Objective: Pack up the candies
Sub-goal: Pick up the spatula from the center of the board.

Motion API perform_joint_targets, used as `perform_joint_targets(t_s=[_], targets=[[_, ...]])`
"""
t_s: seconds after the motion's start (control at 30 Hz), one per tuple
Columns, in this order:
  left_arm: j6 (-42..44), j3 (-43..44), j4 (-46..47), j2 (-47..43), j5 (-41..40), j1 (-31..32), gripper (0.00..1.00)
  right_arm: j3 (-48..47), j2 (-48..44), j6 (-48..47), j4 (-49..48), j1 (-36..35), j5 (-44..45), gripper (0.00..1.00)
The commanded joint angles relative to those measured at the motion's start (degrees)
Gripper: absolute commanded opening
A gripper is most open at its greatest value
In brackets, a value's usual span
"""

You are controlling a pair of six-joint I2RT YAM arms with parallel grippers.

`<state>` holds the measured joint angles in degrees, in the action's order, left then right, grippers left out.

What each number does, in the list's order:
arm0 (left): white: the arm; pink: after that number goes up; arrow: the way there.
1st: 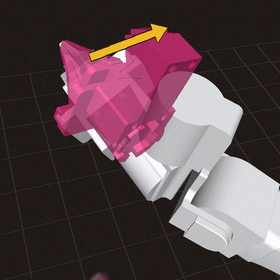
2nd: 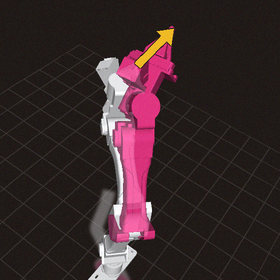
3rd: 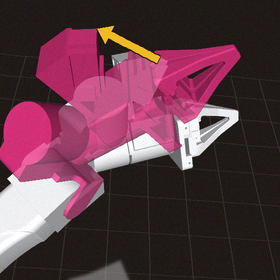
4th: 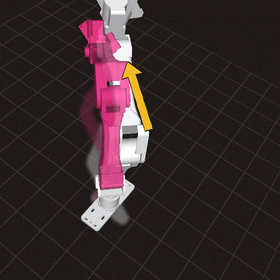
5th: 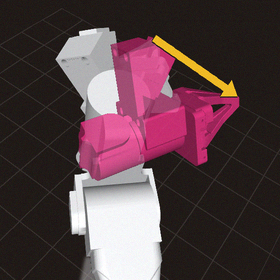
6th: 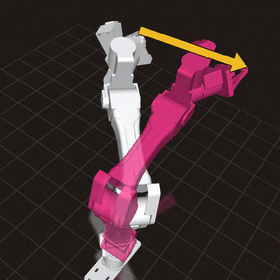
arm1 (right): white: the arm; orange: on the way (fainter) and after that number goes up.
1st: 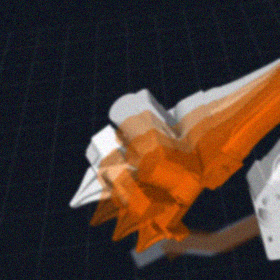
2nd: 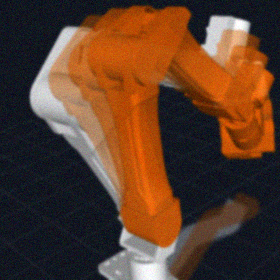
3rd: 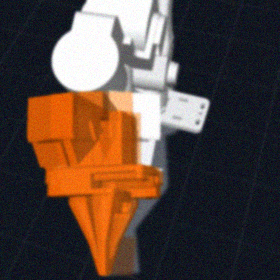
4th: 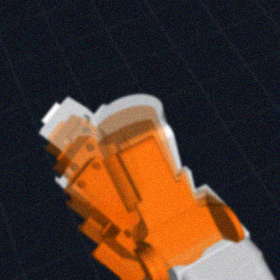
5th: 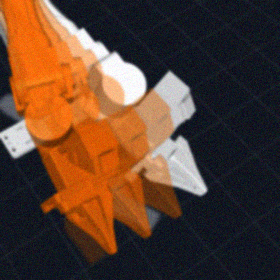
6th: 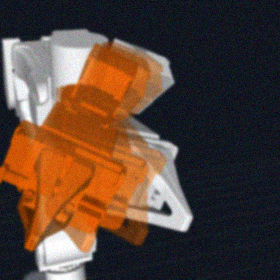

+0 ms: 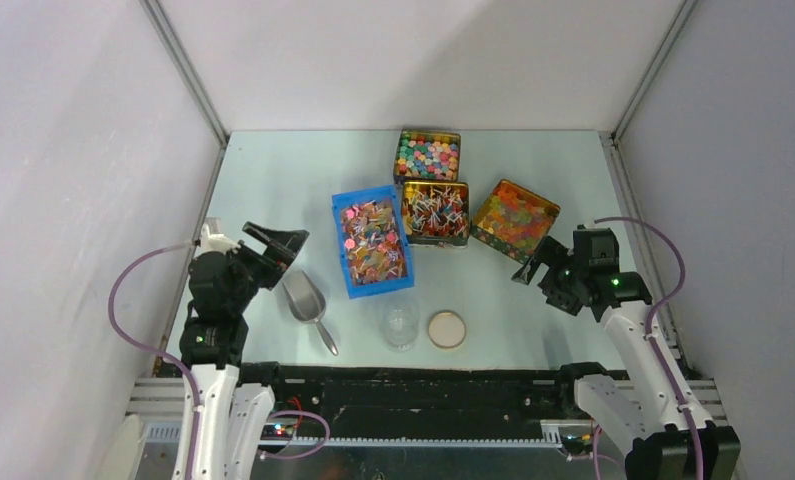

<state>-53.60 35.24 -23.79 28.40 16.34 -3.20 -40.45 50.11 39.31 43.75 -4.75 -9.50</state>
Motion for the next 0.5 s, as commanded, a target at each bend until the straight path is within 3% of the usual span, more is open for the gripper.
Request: perform_joint_targets(t_s=[0.0, 0.23, 0.47], targets=[[0.96, 1.66, -2.9, 0.39, 1.99, -0.49, 0.98, -1.04, -0.72, -2.22, 6.11, 0.21, -4.47, 1.0], [1.61, -2.59, -3.91, 2.13, 9.22, 1.21, 0.98, -1.04, -0.79, -2.43, 4.24, -0.93, -8.21, 1.0], [4.34, -2.8, -9.67, 8.55, 4.27, 12.71, 0.98, -1.04, -0.95, -2.74, 4.12, -2.66, -10.47, 1.0]])
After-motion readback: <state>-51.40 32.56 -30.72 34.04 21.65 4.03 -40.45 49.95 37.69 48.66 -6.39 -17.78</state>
